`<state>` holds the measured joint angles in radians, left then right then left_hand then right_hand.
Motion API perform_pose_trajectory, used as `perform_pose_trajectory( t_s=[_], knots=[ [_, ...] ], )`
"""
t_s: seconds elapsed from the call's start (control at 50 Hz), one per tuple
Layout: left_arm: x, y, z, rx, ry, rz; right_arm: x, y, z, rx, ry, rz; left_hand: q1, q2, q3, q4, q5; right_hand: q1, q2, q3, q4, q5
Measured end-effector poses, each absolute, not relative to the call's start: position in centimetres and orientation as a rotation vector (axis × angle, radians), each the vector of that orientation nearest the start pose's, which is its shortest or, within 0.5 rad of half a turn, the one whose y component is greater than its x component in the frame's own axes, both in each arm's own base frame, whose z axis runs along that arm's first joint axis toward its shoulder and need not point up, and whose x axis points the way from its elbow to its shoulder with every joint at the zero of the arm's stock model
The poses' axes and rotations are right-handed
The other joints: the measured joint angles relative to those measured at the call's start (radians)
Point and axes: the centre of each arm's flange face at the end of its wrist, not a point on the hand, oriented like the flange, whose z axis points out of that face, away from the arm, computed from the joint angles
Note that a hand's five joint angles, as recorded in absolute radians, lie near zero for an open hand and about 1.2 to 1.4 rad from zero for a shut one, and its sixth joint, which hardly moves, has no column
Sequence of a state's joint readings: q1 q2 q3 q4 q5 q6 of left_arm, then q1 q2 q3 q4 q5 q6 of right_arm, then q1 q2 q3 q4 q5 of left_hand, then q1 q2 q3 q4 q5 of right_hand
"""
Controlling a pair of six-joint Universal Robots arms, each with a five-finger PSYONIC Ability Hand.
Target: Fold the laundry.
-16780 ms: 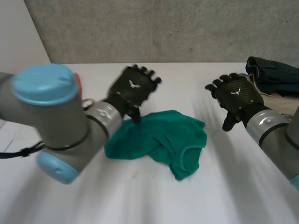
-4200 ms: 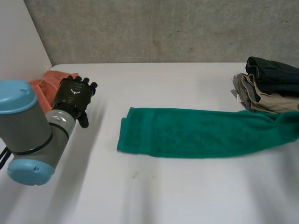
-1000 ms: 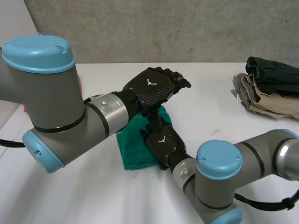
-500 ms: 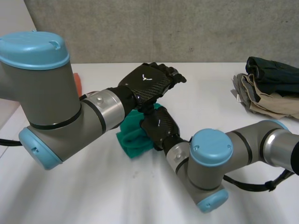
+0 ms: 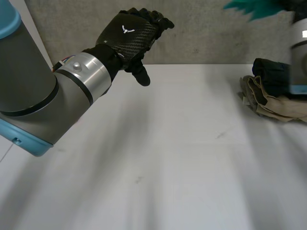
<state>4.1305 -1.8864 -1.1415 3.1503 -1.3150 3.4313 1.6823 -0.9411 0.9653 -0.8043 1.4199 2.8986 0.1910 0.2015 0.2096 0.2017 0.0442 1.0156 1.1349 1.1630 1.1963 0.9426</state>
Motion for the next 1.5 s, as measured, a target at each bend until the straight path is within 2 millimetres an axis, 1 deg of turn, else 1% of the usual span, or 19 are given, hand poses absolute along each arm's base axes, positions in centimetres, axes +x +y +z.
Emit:
perform_pose_trajectory(
  t_s=[0.08,0.2,0.22,0.24,0.32,0.42,0.5,0.62,0.7,0.74,0.84,0.94,1.1,1.18,1.26,1.28,1.36,1.4,1.5],
  knots=[
    [-34.2,-23.6,33.0,1.322,2.011,-2.586,15.0,-49.4,32.2,-0.447,1.246,-2.954,0.0,0.0,0.0,0.0,0.0,0.0,0.0,0.007,0.0,0.0],
    [-34.5,-23.3,32.2,1.346,2.042,-2.559,9.7,-52.8,24.6,-0.527,1.438,-2.805,0.0,0.0,0.0,0.0,0.0,0.0,0.0,0.01,0.0,0.0],
    [-34.5,-23.3,32.1,1.348,2.045,-2.555,9.4,-53.0,23.9,-0.534,1.454,-2.789,0.0,0.0,0.0,0.0,0.0,0.0,0.0,0.01,0.0,0.0],
    [-34.5,-23.3,31.9,1.353,2.053,-2.548,8.4,-53.3,21.8,-0.555,1.504,-2.738,0.0,0.0,0.0,0.0,0.0,0.0,0.0,0.01,0.0,0.0],
    [-34.6,-23.0,31.2,1.371,2.077,-2.525,6.3,-53.3,16.8,-0.616,1.625,-2.596,0.0,0.0,0.0,0.0,0.0,0.0,0.0,0.01,0.0,0.0],
    [-34.9,-22.2,30.5,1.41,2.103,-2.503,4.0,-52.4,14.1,-0.678,1.702,-2.483,0.0,0.0,0.0,0.0,0.0,0.0,0.0,0.013,0.002,0.0],
    [-35.2,-21.5,30.2,1.442,2.112,-2.495,2.9,-51.7,15.0,-0.703,1.707,-2.47,0.0,0.0,0.0,0.0,0.0,0.0,0.0,0.014,-0.002,0.0],
    [-35.4,-20.6,30.1,1.481,2.115,-2.493,2.0,-50.8,18.3,-0.703,1.694,-2.489,0.0,0.0,0.0,0.0,0.0,-0.028,-0.146,-0.17,-0.196,-0.105],
    [-35.6,-19.9,30.3,1.503,2.104,-2.504,2.1,-49.9,20.2,-0.678,1.73,-2.458,0.0,0.0,0.0,0.0,0.0,-0.651,-0.78,-0.777,-0.812,-0.745],
    [-35.6,-19.6,30.5,1.508,2.097,-2.511,2.2,-49.4,20.7,-0.662,1.768,-2.426,0.0,0.0,0.0,0.0,0.0,-0.787,-0.911,-0.93,-0.965,-0.888],
    [-35.5,-19.3,31.0,1.511,2.081,-2.529,2.0,-48.1,22.0,-0.654,1.885,-2.375,0.0,0.0,0.0,0.0,0.0,-0.796,-0.928,-0.958,-0.994,-0.904],
    [-35.4,-19.1,31.5,1.509,2.062,-2.549,0.9,-46.2,25.1,-0.711,2.068,-2.401,0.0,0.0,0.0,0.0,0.0,-0.796,-0.928,-0.958,-0.994,-0.904],
    [-35.1,-18.7,32.9,1.493,2.012,-2.603,-0.7,-44.2,32.4,-0.792,2.313,-2.748,0.0,0.0,0.0,0.0,0.0,-0.796,-0.928,-0.958,-0.994,-0.904],
    [-34.9,-18.5,33.9,1.472,1.979,-2.643,2.5,-43.7,35.4,-0.821,2.173,-2.953,0.0,0.0,0.0,0.0,0.0,-0.796,-0.928,-0.958,-0.994,-0.904],
    [-34.6,-18.5,35.1,1.434,1.95,-2.685,8.7,-42.6,36.6,-0.896,1.878,-3.038,0.0,0.0,0.0,0.0,0.0,-0.796,-0.928,-0.958,-0.994,-0.904],
    [-34.3,-18.5,35.5,1.412,1.938,-2.701,11.7,-41.8,36.5,-0.94,1.755,-3.028,0.0,0.0,0.0,0.0,0.0,-0.796,-0.928,-0.958,-0.994,-0.904],
    [-33.1,-19.8,36.4,1.309,1.919,-2.71,19.1,-38.2,34.4,-1.09,1.508,-2.887,0.0,0.0,0.0,0.0,0.0,-0.796,-0.928,-0.958,-0.994,-0.904],
    [-31.8,-21.4,36.6,1.214,1.918,-2.685,22.2,-35.8,32.6,-1.177,1.428,-2.771,0.0,0.0,0.0,0.0,0.0,-0.796,-0.928,-0.958,-0.994,-0.904],
    [-26.9,-27.4,35.3,0.972,1.953,-2.512,26.8,-30.3,27.6,-1.339,1.386,-2.472,0.0,0.0,0.0,0.0,0.0,-0.796,-0.928,-0.958,-0.994,-0.904]
  ],
)
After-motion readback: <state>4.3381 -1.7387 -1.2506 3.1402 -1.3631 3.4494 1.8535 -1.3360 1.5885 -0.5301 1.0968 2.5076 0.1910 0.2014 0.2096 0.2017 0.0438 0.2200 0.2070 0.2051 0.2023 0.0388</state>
